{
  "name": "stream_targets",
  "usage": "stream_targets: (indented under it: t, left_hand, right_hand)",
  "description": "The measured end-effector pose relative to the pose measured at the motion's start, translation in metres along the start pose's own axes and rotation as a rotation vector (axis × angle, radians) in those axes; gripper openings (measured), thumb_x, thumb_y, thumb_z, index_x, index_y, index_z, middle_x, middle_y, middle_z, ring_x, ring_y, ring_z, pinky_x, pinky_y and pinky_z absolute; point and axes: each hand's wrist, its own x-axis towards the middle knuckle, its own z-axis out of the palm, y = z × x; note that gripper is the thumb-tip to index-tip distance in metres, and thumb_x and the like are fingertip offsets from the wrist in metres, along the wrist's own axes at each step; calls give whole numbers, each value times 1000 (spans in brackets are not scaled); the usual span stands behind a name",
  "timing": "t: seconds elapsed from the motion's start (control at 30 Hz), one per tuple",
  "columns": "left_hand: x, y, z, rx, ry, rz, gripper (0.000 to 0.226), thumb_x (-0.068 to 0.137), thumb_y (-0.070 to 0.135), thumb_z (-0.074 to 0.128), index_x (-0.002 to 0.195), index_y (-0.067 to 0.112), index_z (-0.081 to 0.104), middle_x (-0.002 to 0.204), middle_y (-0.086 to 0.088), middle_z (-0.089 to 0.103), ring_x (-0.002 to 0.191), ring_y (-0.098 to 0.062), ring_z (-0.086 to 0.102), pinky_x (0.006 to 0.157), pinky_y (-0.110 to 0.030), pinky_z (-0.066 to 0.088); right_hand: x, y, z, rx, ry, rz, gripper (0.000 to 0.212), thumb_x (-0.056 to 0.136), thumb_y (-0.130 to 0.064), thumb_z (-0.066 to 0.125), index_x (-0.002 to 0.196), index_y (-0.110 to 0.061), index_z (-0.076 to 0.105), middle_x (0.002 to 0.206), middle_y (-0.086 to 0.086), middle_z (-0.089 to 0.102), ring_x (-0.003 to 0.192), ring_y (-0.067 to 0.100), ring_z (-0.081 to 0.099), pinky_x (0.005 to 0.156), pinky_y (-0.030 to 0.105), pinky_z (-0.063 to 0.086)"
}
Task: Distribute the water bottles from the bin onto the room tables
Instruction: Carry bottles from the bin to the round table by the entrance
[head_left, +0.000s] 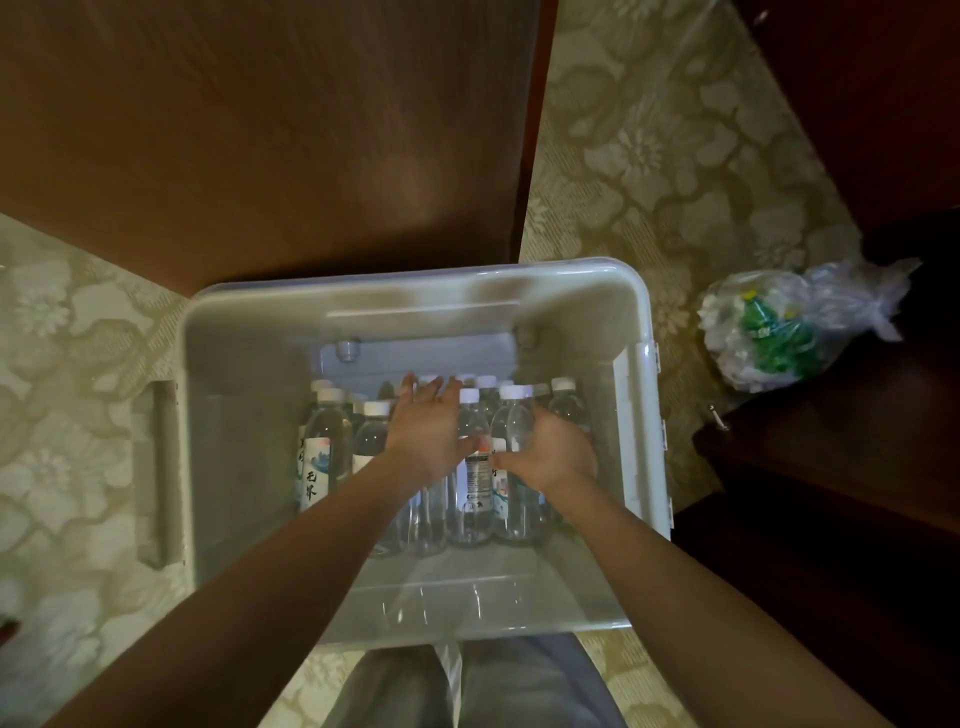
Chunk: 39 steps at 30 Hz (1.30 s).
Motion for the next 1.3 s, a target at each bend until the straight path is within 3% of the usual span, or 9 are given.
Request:
stream_targets:
  t: [0.2, 0.33, 0.43, 0.5, 0.7, 0.83, 0.97, 1.13, 1.3]
  left_hand:
    - [-27, 3, 2, -117, 165, 63, 89, 84, 60, 62, 151, 15, 26, 155, -8, 38, 146, -19, 28, 121, -42, -10]
    - [-50, 3, -1, -258, 156, 51, 92, 83, 45, 72, 153, 17, 22, 157, -6, 35, 150, -22, 18, 116, -32, -15]
    - [-62, 1, -6, -456, 119, 1, 92, 80, 32, 78, 154, 18, 24, 149, -3, 46, 143, -25, 32, 120, -37, 14]
    - [-67, -4, -4, -631, 82, -25, 90, 79, 21, 80, 152, 23, 29, 142, 0, 53, 131, -23, 49, 110, -40, 39]
    - [-74, -20, 10, -912, -14, 22, 85, 75, -2, 79, 141, 31, 35, 131, 4, 55, 120, -20, 59, 104, -43, 48]
    - [-78, -17, 16, -987, -25, 37, 88, 80, -8, 73, 136, 42, 27, 132, 5, 51, 123, -18, 54, 100, -28, 49]
    - [-83, -14, 23, -1033, -17, 7, 91, 82, -3, 73, 144, 42, 23, 131, 5, 53, 125, -16, 54, 98, -23, 47]
    - [-92, -11, 29, -1008, 79, 19, 89, 82, 8, 76, 142, 46, 23, 128, 8, 58, 118, -15, 59, 103, -42, 49]
    - [-112, -14, 22, -1077, 154, 18, 67, 80, 16, 78, 129, 44, 41, 121, 12, 60, 113, -14, 60, 99, -45, 51]
  right_hand:
    - [-16, 9, -6, 152, -46, 5, 73, 57, -43, 91, 123, -28, 61, 108, -6, 72, 96, 20, 69, 82, 37, 57]
    - [-25, 16, -14, 239, -159, -6, 58, 66, -13, 87, 117, -25, 63, 104, -2, 70, 91, 21, 68, 79, 39, 60]
    - [-26, 12, -24, 243, -254, -50, 51, 74, 6, 76, 121, -10, 64, 117, 5, 65, 97, 25, 66, 75, 38, 60]
    - [-27, 11, -30, 198, -287, -78, 52, 79, 9, 71, 128, -5, 60, 106, 6, 66, 93, 24, 65, 79, 38, 58]
    - [-29, 6, -43, 59, -374, -146, 27, 78, -7, 81, 78, -14, 55, 72, -6, 50, 62, 6, 48, 53, 21, 36]
    - [-29, 6, -46, 57, -438, -156, 22, 86, -4, 72, 102, -12, 59, 82, -2, 53, 69, 9, 52, 58, 21, 40]
    - [-34, 14, -40, 229, -461, -120, 68, 86, -3, 73, 145, -9, 40, 133, 8, 56, 121, 24, 56, 94, 29, 46]
    - [-44, 24, -25, 334, -325, -186, 79, 74, -13, 86, 142, -8, 46, 132, 10, 60, 123, 28, 58, 103, 46, 50]
    - [-64, 15, -32, 441, -263, -223, 76, 79, -24, 82, 144, -12, 45, 131, -3, 54, 119, 19, 54, 101, 36, 49]
